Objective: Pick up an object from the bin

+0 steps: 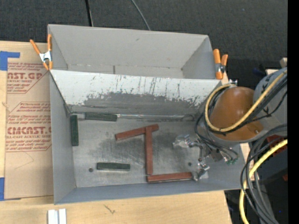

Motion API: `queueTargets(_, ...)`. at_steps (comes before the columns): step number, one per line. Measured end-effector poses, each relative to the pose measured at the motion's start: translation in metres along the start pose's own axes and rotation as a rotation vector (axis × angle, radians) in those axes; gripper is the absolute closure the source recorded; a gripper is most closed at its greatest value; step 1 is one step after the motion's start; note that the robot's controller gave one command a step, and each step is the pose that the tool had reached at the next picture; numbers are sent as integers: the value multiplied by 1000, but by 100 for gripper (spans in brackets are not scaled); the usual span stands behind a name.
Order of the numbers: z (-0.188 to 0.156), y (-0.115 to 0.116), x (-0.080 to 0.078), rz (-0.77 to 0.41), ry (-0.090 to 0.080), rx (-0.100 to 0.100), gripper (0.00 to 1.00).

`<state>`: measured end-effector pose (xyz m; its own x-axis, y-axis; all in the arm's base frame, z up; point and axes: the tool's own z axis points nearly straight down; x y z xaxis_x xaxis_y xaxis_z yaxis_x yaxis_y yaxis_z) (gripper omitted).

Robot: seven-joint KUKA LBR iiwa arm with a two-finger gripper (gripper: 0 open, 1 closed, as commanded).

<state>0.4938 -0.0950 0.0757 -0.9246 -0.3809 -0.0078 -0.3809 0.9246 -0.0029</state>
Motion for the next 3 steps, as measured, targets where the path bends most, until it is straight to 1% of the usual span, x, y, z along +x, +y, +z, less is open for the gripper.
queueTargets(1,2,1,5,145,-13,8,0)
queueTargets(2,-8,20,-2,97,0,1,0)
queueTargets(3,4,42,0,152,15,-3,100)
